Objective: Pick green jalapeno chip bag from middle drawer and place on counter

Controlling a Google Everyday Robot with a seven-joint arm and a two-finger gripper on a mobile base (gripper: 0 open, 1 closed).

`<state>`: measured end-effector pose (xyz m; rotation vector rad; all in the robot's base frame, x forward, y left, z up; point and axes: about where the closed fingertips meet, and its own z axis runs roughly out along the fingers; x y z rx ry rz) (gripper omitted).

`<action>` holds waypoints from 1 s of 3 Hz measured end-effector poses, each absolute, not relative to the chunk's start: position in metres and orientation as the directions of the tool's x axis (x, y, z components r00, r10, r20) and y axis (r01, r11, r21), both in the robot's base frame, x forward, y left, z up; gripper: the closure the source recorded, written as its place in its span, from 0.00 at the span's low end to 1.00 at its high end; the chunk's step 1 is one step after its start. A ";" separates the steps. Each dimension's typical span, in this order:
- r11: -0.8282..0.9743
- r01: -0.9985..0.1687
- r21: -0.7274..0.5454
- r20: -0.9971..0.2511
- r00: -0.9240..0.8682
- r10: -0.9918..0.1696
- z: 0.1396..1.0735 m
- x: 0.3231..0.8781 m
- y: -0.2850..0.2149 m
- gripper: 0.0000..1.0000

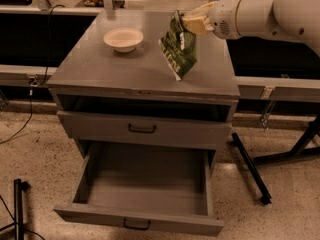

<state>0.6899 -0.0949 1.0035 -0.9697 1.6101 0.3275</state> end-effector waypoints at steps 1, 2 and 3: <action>0.662 -0.679 -0.316 -0.909 0.018 -0.415 1.013 0.710 -0.097 1.00; 0.697 -0.637 -0.329 -0.911 0.019 -0.413 1.004 0.726 -0.098 1.00; 0.709 -0.613 -0.348 -0.913 0.051 -0.404 0.985 0.744 -0.087 0.83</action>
Offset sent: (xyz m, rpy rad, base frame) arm 0.0572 -0.0093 -0.0086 0.0074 -0.1021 -0.2000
